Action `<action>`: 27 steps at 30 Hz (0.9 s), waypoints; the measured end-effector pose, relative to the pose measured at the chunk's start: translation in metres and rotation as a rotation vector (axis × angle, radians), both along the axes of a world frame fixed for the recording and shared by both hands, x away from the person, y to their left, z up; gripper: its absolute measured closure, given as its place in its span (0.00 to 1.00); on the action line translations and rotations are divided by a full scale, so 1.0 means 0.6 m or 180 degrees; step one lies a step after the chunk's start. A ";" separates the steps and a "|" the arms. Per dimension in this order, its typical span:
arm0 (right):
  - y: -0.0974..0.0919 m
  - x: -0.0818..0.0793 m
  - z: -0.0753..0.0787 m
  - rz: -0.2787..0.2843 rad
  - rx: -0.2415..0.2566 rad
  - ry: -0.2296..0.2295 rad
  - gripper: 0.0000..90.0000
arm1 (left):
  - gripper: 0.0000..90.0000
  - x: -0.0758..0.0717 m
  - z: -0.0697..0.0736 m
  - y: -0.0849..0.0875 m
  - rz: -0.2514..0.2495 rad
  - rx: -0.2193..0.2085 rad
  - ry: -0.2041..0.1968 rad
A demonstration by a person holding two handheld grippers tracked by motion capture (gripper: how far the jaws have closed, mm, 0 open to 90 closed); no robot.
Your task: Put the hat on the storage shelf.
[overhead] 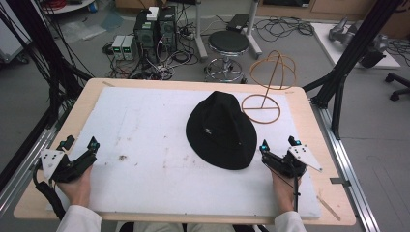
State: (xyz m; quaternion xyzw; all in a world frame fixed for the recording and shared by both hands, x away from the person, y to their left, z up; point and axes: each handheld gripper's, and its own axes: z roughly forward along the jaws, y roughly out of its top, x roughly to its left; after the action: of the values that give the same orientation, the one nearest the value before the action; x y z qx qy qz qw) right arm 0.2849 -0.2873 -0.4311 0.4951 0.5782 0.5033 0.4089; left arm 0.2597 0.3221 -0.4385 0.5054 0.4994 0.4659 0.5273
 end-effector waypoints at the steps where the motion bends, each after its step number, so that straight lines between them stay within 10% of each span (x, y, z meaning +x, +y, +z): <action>1: 0.000 0.000 0.000 -0.0002 0.0001 0.0004 0.07 | 0.28 0.000 0.000 0.000 0.0001 0.0002 0.0002; 27: 0.000 -0.001 0.000 -0.0009 0.0042 0.0019 0.07 | 0.28 0.000 0.000 -0.001 -0.0010 0.0026 0.0017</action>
State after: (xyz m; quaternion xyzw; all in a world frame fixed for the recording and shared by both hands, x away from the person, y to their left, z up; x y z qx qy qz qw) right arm 0.2845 -0.2875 -0.4310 0.5001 0.5754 0.5051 0.4046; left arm 0.2598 0.3215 -0.4384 0.5096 0.4981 0.4657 0.5247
